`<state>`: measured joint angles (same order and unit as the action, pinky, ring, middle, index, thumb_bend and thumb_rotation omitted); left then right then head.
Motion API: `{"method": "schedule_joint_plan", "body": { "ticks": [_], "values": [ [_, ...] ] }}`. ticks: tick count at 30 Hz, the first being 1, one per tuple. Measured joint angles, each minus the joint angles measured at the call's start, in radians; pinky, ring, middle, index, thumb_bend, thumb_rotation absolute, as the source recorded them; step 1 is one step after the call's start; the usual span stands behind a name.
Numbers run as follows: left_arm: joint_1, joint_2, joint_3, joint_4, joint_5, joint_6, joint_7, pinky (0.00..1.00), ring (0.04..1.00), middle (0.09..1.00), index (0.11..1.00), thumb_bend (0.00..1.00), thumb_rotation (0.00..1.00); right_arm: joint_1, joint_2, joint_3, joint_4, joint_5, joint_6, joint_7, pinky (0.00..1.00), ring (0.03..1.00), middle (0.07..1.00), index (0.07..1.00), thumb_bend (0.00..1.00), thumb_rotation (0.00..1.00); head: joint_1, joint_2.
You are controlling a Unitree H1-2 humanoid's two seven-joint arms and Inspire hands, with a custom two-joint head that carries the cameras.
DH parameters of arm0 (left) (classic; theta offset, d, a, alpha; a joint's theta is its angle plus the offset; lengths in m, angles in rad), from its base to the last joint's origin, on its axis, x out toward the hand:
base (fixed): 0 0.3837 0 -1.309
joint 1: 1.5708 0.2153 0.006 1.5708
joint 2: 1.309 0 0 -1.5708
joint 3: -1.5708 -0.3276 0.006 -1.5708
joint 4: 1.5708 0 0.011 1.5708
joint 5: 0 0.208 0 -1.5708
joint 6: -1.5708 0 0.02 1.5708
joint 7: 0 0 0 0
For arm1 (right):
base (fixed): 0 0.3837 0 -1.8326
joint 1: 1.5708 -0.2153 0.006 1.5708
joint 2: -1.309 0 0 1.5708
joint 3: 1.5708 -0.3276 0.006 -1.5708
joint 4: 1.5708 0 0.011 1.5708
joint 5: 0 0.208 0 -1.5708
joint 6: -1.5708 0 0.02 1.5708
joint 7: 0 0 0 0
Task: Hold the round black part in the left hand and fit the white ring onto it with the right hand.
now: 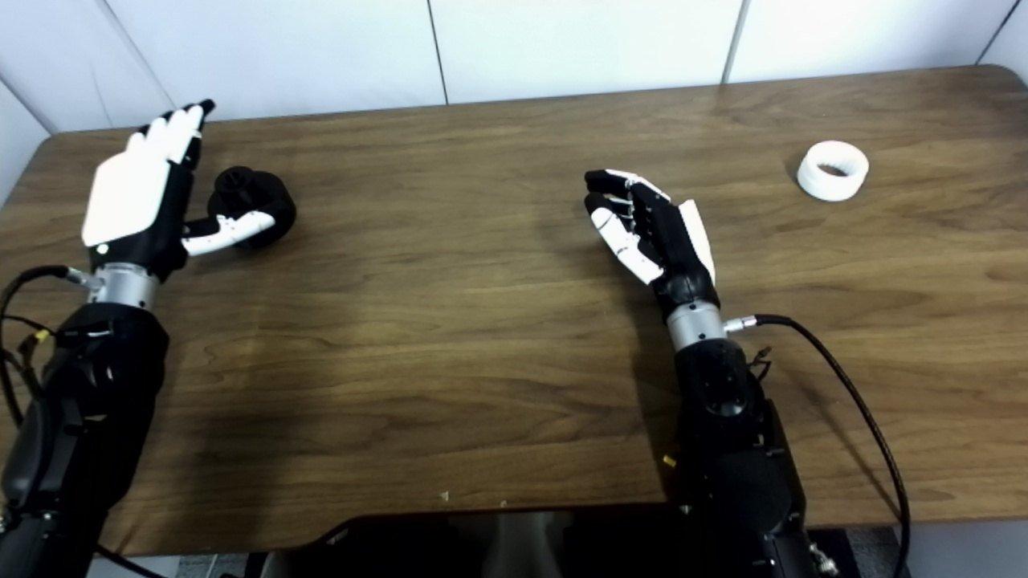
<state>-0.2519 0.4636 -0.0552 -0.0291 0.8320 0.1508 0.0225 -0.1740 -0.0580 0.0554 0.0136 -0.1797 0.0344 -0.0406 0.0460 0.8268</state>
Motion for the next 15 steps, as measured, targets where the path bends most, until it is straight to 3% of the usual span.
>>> {"method": "schedule_joint_plan", "body": {
  "ticks": [5,15],
  "values": [
    [-0.013,0.028,0.004,0.003,0.003,0.029,-0.019,1.0,1.0,1.0,1.0,1.0,0.69,0.0,0.0,-0.001,0.003,0.002,0.0,0.0,0.68,0.724,0.761,0.731,0.48,0.63,0.003,0.002],
    [-0.021,0.051,0.014,0.052,-0.002,0.08,-0.047,1.0,1.0,1.0,1.0,1.0,0.66,0.0,0.0,-0.001,0.01,0.002,-0.008,0.0,0.69,0.729,0.764,0.729,0.5,0.64,0.005,0.002]
  ]
}}
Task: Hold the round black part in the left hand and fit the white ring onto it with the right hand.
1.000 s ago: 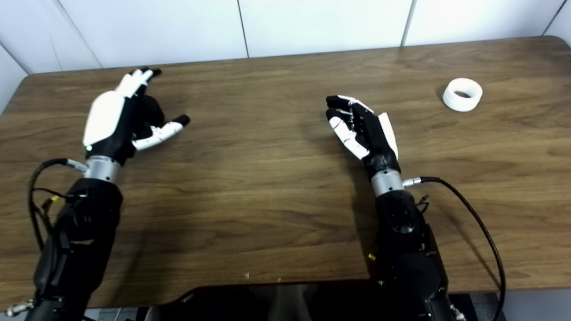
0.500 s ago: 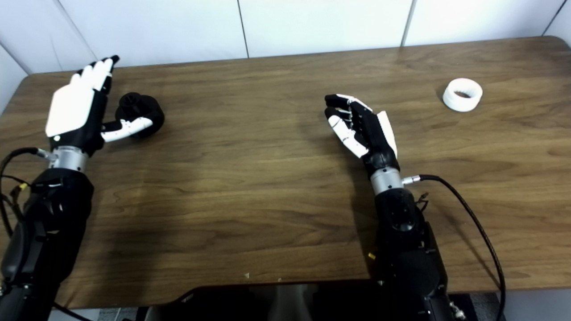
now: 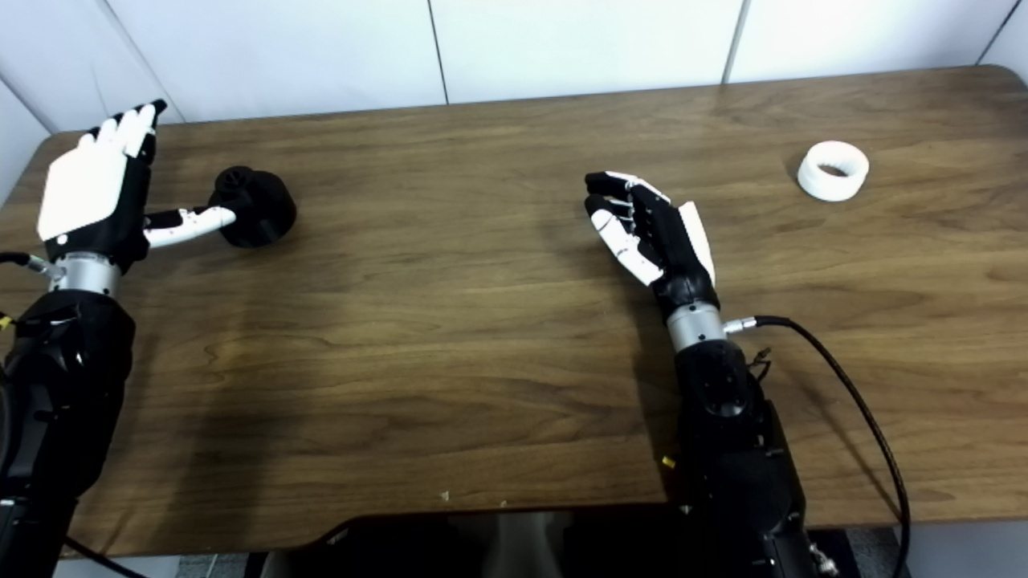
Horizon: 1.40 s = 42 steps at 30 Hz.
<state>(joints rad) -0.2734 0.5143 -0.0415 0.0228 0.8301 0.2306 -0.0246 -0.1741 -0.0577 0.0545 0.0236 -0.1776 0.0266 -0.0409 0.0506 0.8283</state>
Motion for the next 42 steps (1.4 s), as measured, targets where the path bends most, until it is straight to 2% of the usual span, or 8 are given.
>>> {"method": "schedule_joint_plan", "body": {
  "ticks": [6,13,21,42],
  "values": [
    [-0.029,0.033,-0.014,0.022,0.001,0.039,-0.065,1.0,1.0,1.0,1.0,1.0,0.67,0.0,0.0,-0.003,0.0,0.0,0.0,0.0,0.69,0.732,0.77,0.736,0.49,0.64,-0.005,0.002],
    [-0.041,0.043,-0.033,0.086,-0.006,0.041,-0.076,1.0,1.0,1.0,1.0,1.0,0.72,0.001,0.001,-0.005,-0.001,0.001,0.0,0.0,0.7,0.729,0.772,0.735,0.49,0.63,-0.003,0.003],
    [-0.083,0.047,-0.054,0.216,-0.046,0.025,-0.094,1.0,1.0,1.0,0.996,1.0,0.73,0.002,0.0,-0.007,-0.003,0.002,0.0,0.0,0.69,0.72,0.766,0.721,0.48,0.62,-0.006,0.006],
    [-0.098,0.028,-0.095,0.273,-0.1,0.021,-0.096,1.0,1.0,1.0,0.909,1.0,0.7,0.002,-0.006,-0.008,-0.01,0.01,0.001,0.002,0.69,0.728,0.766,0.729,0.49,0.63,-0.018,0.012]
  ]
}}
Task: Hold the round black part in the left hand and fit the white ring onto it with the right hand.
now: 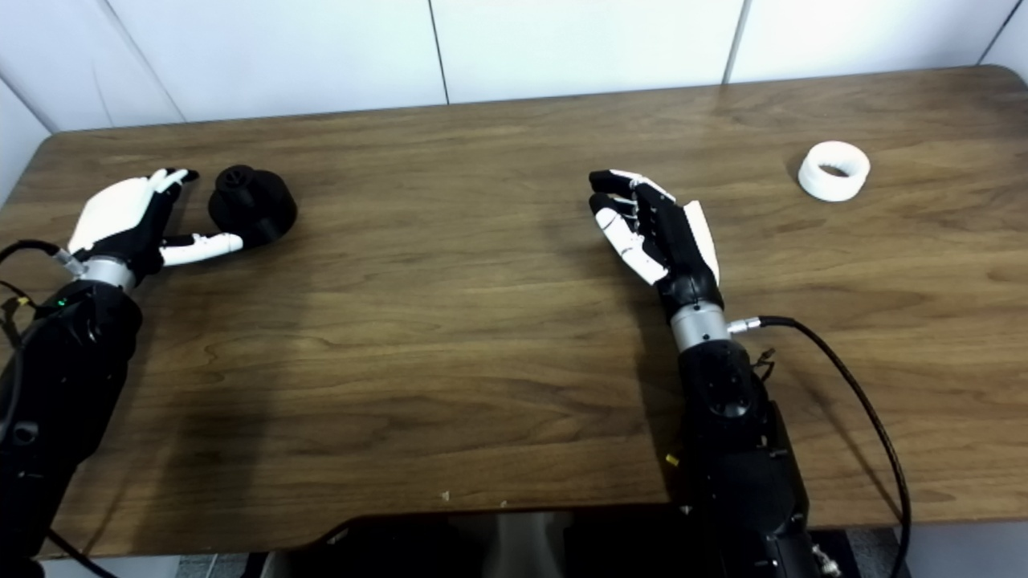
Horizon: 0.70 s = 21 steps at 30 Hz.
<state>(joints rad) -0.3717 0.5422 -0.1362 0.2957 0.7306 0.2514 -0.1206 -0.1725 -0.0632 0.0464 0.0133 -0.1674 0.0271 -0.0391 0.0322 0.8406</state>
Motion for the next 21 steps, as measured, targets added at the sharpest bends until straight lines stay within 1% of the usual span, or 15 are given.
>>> {"method": "schedule_joint_plan", "body": {
  "ticks": [4,9,14,21],
  "values": [
    [0.0,-0.003,-0.012,0.001,-0.002,-0.002,0.0,1.0,1.0,1.0,0.9,1.0,0.69,0.0,-0.002,0.0,0.0,0.0,0.0,0.0,0.68,0.721,0.76,0.726,0.49,0.63,-0.002,0.002],
    [-0.002,-0.009,-0.017,0.003,-0.024,-0.023,0.0,1.0,1.0,1.0,0.894,1.0,0.68,0.0,-0.002,0.0,-0.002,-0.002,0.003,0.0,0.68,0.719,0.762,0.726,0.48,0.61,-0.002,0.002],
    [-0.006,-0.016,-0.022,0.008,-0.028,-0.025,0.0,1.0,1.0,1.0,0.896,1.0,0.67,0.0,-0.002,0.0,-0.004,-0.006,0.007,0.0,0.67,0.712,0.759,0.729,0.48,0.62,-0.005,0.005],
    [-0.02,-0.028,-0.025,0.036,-0.028,-0.024,0.006,1.0,1.0,1.0,0.925,1.0,0.68,0.002,-0.003,0.0,-0.021,-0.011,0.011,0.0,0.68,0.715,0.765,0.73,0.48,0.63,-0.014,0.008]
  ]
}}
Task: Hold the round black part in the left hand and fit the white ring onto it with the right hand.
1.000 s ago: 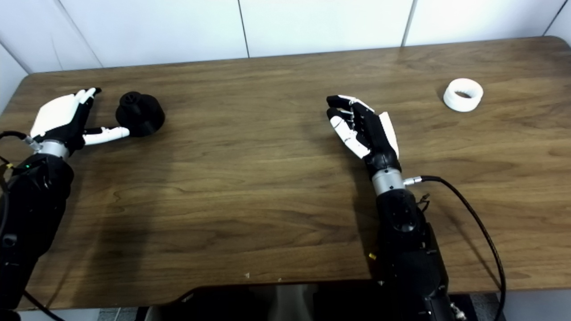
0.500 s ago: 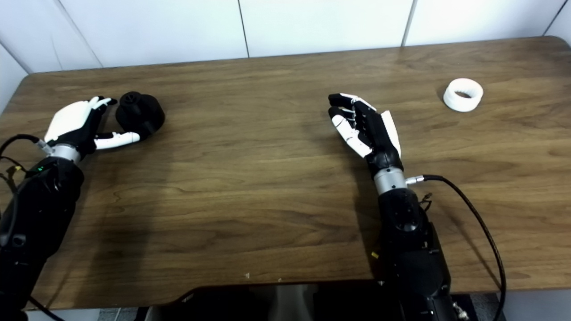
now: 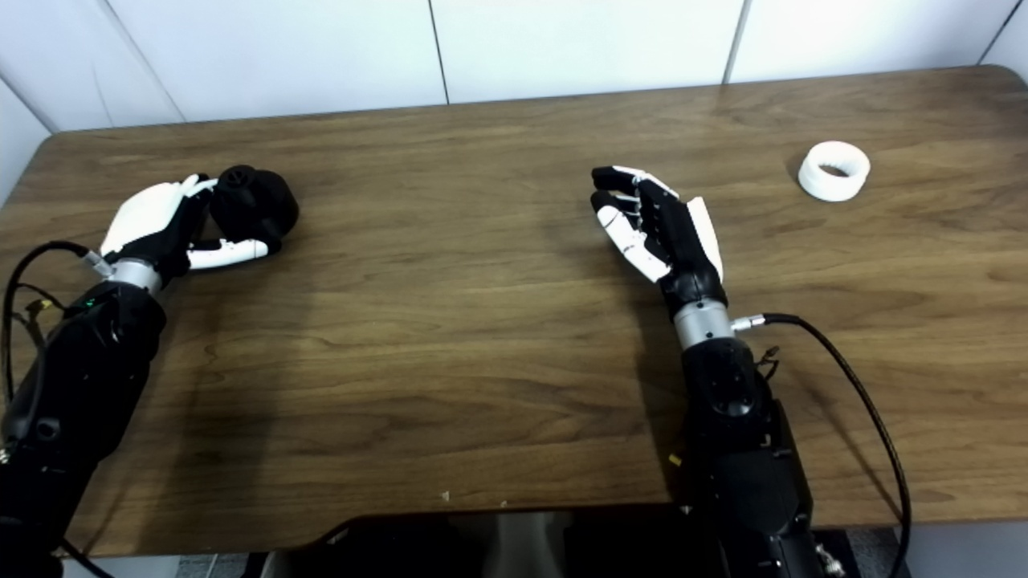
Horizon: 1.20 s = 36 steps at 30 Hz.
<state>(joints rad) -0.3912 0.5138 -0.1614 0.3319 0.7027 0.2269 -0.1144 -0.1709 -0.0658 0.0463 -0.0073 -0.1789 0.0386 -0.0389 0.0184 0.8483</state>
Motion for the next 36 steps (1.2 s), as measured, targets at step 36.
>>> {"method": "schedule_joint_plan", "body": {
  "ticks": [36],
  "values": [
    [-0.048,-0.112,0.043,0.158,-0.072,-0.015,0.315,1.0,1.0,1.0,0.719,1.0,0.43,0.012,-0.015,-0.001,-0.046,-0.002,0.031,0.002,0.67,0.7,0.761,0.727,0.49,0.66,-0.011,0.014]
  ]
}}
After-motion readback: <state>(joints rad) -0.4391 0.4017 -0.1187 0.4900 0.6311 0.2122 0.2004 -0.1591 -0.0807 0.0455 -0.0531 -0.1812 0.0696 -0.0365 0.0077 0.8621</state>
